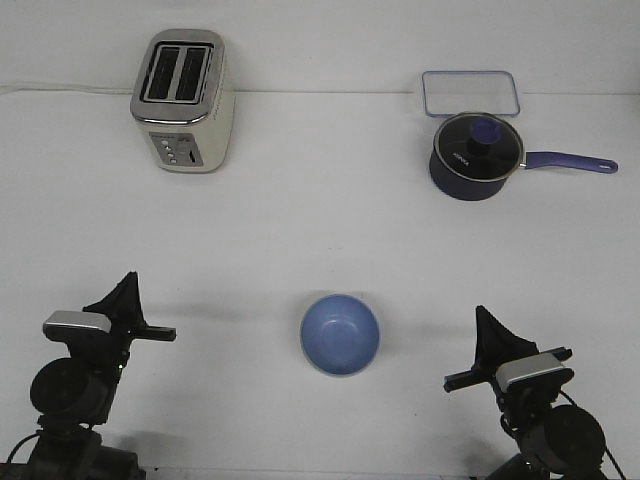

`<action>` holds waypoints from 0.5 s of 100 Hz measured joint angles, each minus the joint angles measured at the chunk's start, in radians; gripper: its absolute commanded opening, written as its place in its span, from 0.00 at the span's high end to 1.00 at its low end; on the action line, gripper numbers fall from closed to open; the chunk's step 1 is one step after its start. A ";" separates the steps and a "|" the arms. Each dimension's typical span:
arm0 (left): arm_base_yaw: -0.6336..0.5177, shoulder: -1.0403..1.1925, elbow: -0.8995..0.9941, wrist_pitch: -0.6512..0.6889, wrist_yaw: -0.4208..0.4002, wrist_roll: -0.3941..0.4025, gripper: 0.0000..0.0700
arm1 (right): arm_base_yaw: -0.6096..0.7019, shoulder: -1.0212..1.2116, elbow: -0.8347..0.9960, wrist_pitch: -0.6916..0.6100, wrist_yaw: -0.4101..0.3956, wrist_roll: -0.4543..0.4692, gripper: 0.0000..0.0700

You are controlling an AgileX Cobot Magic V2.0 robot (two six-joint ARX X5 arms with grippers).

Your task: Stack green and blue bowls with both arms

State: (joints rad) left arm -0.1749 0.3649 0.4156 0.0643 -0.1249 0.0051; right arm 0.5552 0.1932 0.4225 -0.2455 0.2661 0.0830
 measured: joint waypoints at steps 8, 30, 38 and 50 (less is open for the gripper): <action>0.000 -0.027 0.000 0.001 0.000 -0.010 0.98 | 0.000 0.000 0.000 0.000 0.000 0.000 1.00; 0.000 -0.073 0.000 0.003 0.000 -0.020 0.98 | 0.000 0.000 0.000 0.003 0.000 0.000 1.00; 0.000 -0.079 0.000 0.003 0.000 -0.022 0.98 | 0.000 0.000 0.000 0.003 0.000 0.000 1.00; 0.000 -0.080 0.000 0.003 0.000 -0.022 0.98 | 0.000 0.000 0.000 0.003 0.000 0.000 1.00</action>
State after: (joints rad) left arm -0.1749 0.2848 0.4160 0.0673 -0.1249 -0.0166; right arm 0.5552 0.1932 0.4225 -0.2424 0.2661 0.0830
